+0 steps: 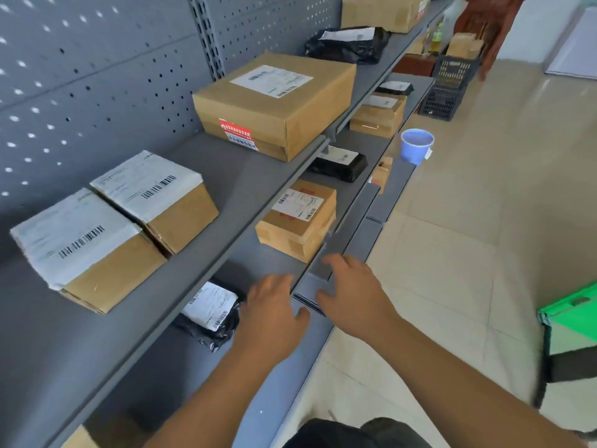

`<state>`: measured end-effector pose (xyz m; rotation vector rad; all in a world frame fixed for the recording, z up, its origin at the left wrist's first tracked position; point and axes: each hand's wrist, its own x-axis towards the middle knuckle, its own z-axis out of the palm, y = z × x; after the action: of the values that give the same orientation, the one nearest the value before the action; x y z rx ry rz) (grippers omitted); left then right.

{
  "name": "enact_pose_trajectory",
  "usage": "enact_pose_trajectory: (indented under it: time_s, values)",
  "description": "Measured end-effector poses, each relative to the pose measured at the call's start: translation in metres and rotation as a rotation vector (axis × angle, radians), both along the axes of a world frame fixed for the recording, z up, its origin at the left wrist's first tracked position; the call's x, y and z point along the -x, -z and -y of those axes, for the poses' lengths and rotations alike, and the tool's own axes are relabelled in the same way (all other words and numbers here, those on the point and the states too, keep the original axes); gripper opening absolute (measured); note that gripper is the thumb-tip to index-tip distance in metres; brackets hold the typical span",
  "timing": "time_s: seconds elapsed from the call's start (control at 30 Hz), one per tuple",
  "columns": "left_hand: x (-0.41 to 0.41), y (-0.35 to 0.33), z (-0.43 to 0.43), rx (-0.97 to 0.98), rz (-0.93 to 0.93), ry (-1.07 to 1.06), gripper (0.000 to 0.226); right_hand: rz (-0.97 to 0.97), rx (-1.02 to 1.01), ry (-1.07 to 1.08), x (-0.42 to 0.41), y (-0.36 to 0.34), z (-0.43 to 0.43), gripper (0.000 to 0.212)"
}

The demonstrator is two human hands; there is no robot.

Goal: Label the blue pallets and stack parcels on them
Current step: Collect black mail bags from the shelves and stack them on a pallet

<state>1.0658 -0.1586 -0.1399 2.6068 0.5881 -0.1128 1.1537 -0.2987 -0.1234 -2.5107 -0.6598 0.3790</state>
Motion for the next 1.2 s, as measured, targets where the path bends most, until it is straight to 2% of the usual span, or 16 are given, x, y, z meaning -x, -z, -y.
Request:
enact_pose_trajectory:
  time_s: [0.1, 0.23, 0.5, 0.63, 0.87, 1.13, 1.2]
  values:
    - [-0.001, 0.011, -0.013, -0.01, -0.067, -0.074, 0.051, -0.019, 0.002, -0.093, -0.021, 0.011, -0.023, 0.049]
    - [-0.004, 0.02, -0.026, 0.044, -0.111, -0.231, 0.048, -0.064, 0.011, -0.248, -0.044, 0.026, -0.057, 0.058]
    - [-0.001, 0.037, -0.028, 0.147, -0.147, -0.601, 0.061, -0.07, 0.073, -0.596, -0.076, 0.042, -0.104, 0.057]
    - [0.007, 0.055, -0.029, 0.228, -0.13, -0.799, 0.063, -0.003, 0.11, -0.725, -0.082, 0.056, -0.12, 0.051]
    - [0.032, 0.093, -0.044, 0.235, 0.011, -1.068, 0.04, 0.085, 0.152, -0.822, -0.074, 0.091, -0.157, 0.041]
    - [0.041, 0.144, -0.084, 0.217, 0.092, -1.223, 0.043, 0.159, 0.131, -0.877, -0.056, 0.142, -0.207, 0.037]
    - [0.041, 0.154, -0.093, 0.218, 0.116, -1.223, 0.033, 0.15, 0.119, -0.87, -0.051, 0.152, -0.214, 0.038]
